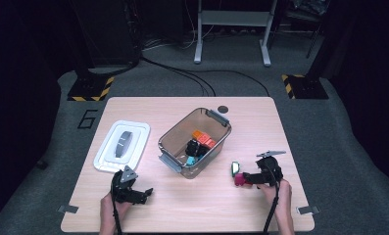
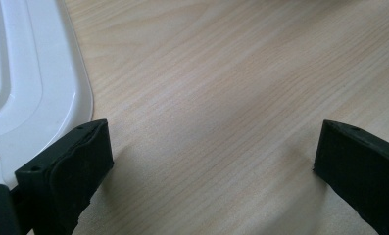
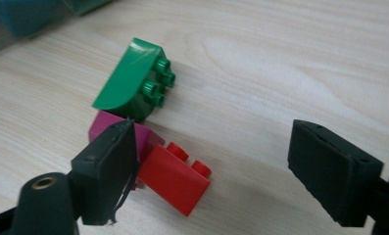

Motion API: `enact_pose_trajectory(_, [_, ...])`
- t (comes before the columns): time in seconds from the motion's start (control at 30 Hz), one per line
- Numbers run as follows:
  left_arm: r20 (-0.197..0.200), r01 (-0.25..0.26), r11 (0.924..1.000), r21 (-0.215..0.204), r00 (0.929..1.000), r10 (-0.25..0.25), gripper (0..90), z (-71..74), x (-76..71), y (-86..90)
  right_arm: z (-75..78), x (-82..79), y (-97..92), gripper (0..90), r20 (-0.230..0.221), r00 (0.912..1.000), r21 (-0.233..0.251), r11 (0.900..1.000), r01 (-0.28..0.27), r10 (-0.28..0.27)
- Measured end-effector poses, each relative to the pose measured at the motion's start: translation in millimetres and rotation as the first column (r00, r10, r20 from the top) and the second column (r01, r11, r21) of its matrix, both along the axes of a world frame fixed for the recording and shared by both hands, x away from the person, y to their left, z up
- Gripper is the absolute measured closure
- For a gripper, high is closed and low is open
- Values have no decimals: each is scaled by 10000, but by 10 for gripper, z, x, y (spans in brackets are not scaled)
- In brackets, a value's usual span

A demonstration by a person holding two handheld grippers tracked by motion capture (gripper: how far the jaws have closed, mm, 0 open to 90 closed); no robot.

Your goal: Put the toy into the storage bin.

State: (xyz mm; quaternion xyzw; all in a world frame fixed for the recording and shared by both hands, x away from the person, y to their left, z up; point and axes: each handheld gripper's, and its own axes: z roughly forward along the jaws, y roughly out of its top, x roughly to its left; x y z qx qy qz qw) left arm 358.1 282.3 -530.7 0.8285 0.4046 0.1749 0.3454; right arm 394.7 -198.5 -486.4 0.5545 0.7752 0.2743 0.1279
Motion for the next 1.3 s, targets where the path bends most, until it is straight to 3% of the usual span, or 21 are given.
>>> enact_pose_trajectory(0.3, [-4, -15, 10000, -5, 10000, 15, 9, 0, -1, -1, 6, -80, -93, 328, 67, 9993, -212, 9991, 379, -378])
enact_pose_trajectory(0.33, [16, -5, 10000, 3, 10000, 5, 9, 0, 1, 0, -3, -96, -105, 396, 184, 9993, -379, 9987, 330, -323])
enact_pose_trajectory(0.4, [6, -30, 10000, 0, 10000, 30, 9, 0, -1, -2, -14, -104, -111, 432, 223, 9996, -524, 9985, 176, -165])
enact_pose_trajectory(0.53, [60, -49, 10000, -31, 10000, 49, 9, -6, -1, -4, -23, -111, -88, 481, 243, 9997, -732, 9973, 68, -50])
enact_pose_trajectory(0.6, [1, -12, 10000, -10, 10000, 12, 9, -1, 0, -1, -27, -97, -56, 518, 272, 9994, -1165, 9930, -174, 207])
enact_pose_trajectory(0.77, [8, -16, 10000, 9, 10000, 16, 9, 0, -1, -1, -33, -74, -16, 571, 167, 9993, -1372, 9901, -294, 320])
enact_pose_trajectory(0.97, [3, 9, 10000, 16, 10000, -9, 9, 1, 1, 1, -25, -66, -26, 579, 196, 9996, -1274, 9917, -174, 201])
enact_pose_trajectory(1.3, [-10, -8, 10000, -7, 10000, 8, 9, 0, 0, 0, 101, -46, -32, 580, 695, 9973, -972, 9951, -187, 255])
